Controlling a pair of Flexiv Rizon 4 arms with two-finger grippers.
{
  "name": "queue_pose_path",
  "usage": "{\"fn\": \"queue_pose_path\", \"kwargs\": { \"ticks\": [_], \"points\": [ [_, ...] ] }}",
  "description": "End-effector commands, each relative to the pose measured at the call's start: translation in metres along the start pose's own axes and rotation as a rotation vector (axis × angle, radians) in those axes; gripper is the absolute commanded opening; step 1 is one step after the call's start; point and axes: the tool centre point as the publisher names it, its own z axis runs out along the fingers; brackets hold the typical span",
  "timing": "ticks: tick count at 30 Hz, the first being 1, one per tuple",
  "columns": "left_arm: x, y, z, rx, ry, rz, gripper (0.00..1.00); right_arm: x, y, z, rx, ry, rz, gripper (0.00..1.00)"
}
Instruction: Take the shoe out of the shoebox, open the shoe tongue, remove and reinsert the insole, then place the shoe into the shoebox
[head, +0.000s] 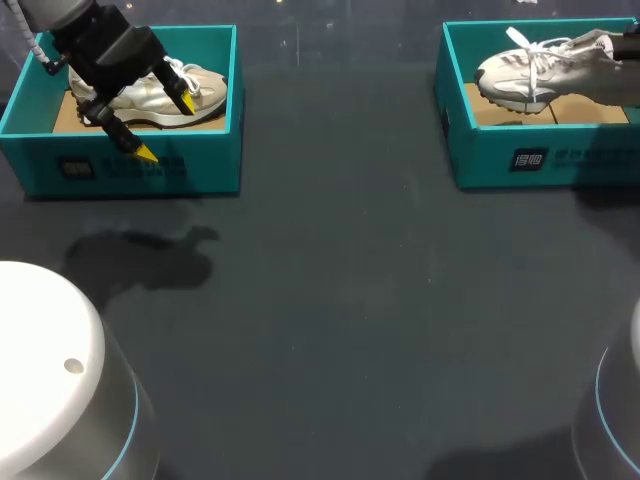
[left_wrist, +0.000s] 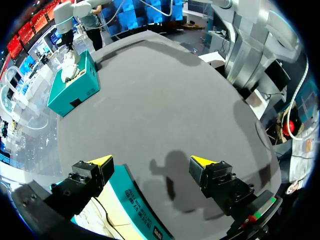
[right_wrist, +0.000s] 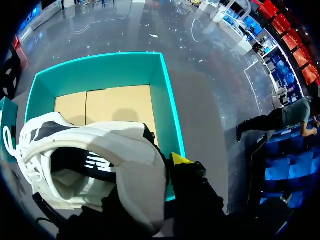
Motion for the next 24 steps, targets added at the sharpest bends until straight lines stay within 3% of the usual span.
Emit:
{"fn": "queue_pose_path", "kwargs": {
  "ticks": [1, 24],
  "points": [
    [0.0, 0.0, 0.0, -0.003, 0.0, 0.001, 1.0, 0.001, -0.003, 0.004, -0.003, 0.001, 0.002, 0.0],
    [0.0, 0.0, 0.0, -0.003, 0.0, 0.001, 1.0, 0.011, -0.021, 0.037, 0.064, -0.012, -0.068, 0.0]
  ]
}}
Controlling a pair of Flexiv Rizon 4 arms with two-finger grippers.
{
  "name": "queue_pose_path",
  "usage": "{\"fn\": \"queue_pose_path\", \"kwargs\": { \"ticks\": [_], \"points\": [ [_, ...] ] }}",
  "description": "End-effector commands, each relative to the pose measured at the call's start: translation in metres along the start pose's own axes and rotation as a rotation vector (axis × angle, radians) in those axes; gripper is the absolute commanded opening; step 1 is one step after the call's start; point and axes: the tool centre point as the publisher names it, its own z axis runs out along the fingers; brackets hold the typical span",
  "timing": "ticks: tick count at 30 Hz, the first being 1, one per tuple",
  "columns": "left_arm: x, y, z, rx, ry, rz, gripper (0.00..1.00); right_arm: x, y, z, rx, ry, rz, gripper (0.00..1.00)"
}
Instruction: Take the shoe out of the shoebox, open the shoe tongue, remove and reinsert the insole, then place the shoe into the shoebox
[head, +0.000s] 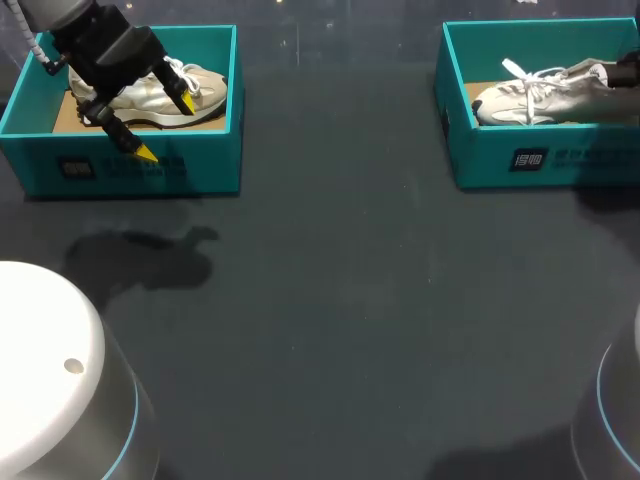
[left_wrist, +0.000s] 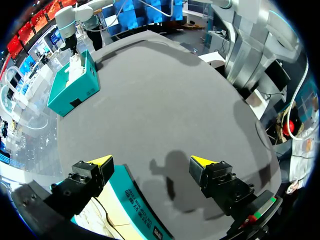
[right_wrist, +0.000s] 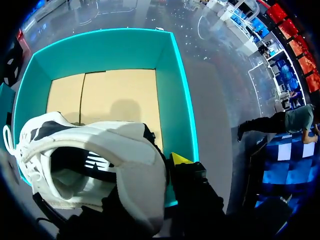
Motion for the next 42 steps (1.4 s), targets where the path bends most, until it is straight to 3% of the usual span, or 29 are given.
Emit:
{"fn": "queue_pose_path", "kwargs": {
  "ticks": [1, 20, 42],
  "points": [
    [0.0, 0.0, 0.0, -0.003, 0.0, 0.001, 1.0, 0.002, 0.004, 0.003, 0.015, -0.015, -0.004, 0.0],
    [0.0, 0.0, 0.0, -0.003, 0.0, 0.001, 1.0, 0.003, -0.001, 0.024, 0.047, -0.03, -0.035, 0.0],
    [0.0, 0.0, 0.0, -0.003, 0.0, 0.001, 1.0, 0.023, -0.009, 0.05, 0.091, -0.021, -0.052, 0.0]
  ]
}}
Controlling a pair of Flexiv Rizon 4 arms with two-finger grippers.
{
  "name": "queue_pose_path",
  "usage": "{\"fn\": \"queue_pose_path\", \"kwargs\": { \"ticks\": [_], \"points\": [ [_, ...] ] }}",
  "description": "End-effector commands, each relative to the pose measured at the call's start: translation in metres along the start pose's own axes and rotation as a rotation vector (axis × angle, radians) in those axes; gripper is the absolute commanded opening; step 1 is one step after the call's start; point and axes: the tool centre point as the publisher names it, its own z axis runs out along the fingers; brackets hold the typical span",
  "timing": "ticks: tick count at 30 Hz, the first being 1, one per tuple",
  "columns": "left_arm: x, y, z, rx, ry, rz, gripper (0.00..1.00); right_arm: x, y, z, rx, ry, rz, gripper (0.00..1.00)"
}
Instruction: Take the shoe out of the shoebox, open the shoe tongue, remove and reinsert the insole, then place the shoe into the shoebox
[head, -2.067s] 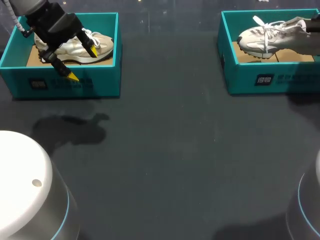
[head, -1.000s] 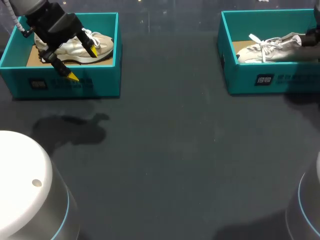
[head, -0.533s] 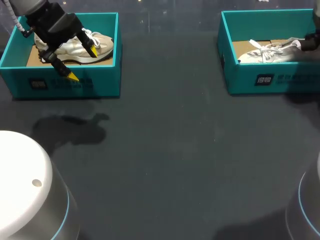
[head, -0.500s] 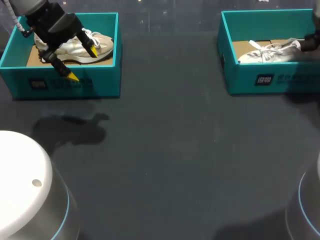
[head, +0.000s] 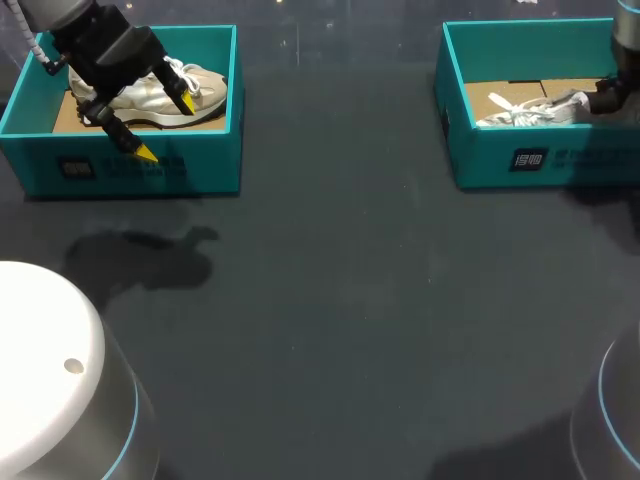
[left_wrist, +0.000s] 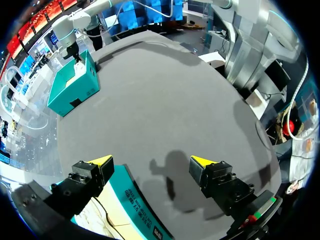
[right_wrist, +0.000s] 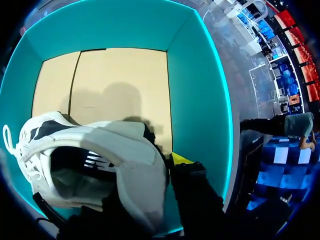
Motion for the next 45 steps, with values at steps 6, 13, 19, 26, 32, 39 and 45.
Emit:
{"fn": "queue_pose_path", "kwargs": {
  "ticks": [6, 13, 19, 26, 32, 39, 45],
  "points": [
    [0.0, 0.0, 0.0, -0.003, 0.0, 0.001, 1.0, 0.002, 0.0, 0.008, 0.012, 0.01, 0.023, 0.0],
    [0.0, 0.0, 0.0, -0.003, 0.0, 0.001, 1.0, 0.002, -0.002, 0.011, 0.015, 0.01, 0.031, 0.0],
    [0.0, 0.0, 0.0, -0.003, 0.0, 0.001, 1.0, 0.003, -0.004, 0.013, 0.003, 0.028, 0.041, 0.0],
    [0.0, 0.0, 0.0, -0.003, 0.0, 0.001, 1.0, 0.005, -0.006, 0.015, 0.01, 0.028, 0.043, 0.0],
    [0.0, 0.0, 0.0, -0.003, 0.0, 0.001, 1.0, 0.007, -0.006, 0.016, 0.013, 0.022, 0.035, 0.0],
    [0.0, 0.0, 0.0, -0.003, 0.0, 0.001, 1.0, 0.01, -0.005, 0.018, 0.015, 0.029, 0.025, 0.08],
    [0.0, 0.0, 0.0, -0.003, 0.0, 0.001, 1.0, 0.01, -0.005, 0.018, 0.019, 0.032, 0.027, 0.22]
  ]
}}
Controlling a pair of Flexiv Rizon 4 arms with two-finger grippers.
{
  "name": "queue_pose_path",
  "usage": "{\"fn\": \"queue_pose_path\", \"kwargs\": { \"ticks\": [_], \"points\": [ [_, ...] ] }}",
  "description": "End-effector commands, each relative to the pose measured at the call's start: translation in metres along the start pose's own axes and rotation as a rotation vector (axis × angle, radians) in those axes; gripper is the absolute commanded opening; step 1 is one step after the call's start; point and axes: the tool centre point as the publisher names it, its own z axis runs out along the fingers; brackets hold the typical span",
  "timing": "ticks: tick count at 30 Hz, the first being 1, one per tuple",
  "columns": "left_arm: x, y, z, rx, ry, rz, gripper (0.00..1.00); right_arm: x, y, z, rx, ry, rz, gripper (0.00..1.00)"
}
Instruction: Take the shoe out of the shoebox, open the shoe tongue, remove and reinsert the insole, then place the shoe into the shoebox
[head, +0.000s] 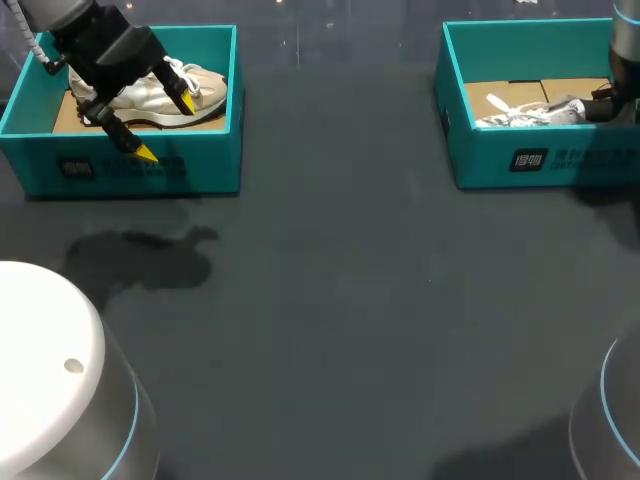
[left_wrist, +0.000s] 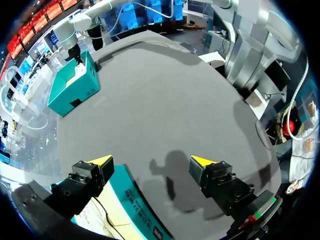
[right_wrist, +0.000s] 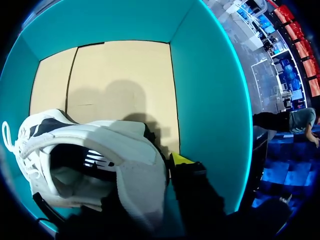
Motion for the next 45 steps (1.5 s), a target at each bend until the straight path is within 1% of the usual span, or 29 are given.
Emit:
{"fn": "queue_pose_path", "kwargs": {
  "ticks": [1, 4, 10, 20, 33, 39, 40, 45],
  "points": [
    [0.0, 0.0, 0.0, -0.003, 0.0, 0.001, 1.0, 0.001, 0.001, -0.001, 0.003, 0.001, 0.001, 0.24],
    [0.0, 0.0, 0.0, -0.003, 0.0, 0.001, 1.0, 0.001, 0.001, -0.001, 0.004, 0.002, 0.003, 0.29],
    [0.0, 0.0, 0.0, -0.003, 0.0, 0.001, 1.0, 0.0, 0.002, -0.003, 0.003, 0.011, 0.01, 0.34],
    [0.0, 0.0, 0.0, -0.003, 0.0, 0.001, 1.0, 0.0, 0.003, -0.003, -0.001, 0.019, 0.013, 0.4],
    [0.0, 0.0, 0.0, -0.003, 0.0, 0.001, 1.0, 0.0, 0.001, -0.001, 0.014, 0.029, 0.014, 0.47],
    [0.0, 0.0, 0.0, -0.003, 0.0, 0.001, 1.0, 0.0, 0.0, -0.004, 0.011, 0.03, 0.019, 0.5],
    [0.0, 0.0, 0.0, -0.003, 0.0, 0.001, 1.0, 0.0, 0.0, -0.005, 0.01, 0.03, 0.02, 0.56],
    [0.0, 0.0, 0.0, -0.003, 0.0, 0.001, 1.0, -0.002, 0.001, -0.011, 0.004, 0.031, 0.027, 0.74]
  ]
}}
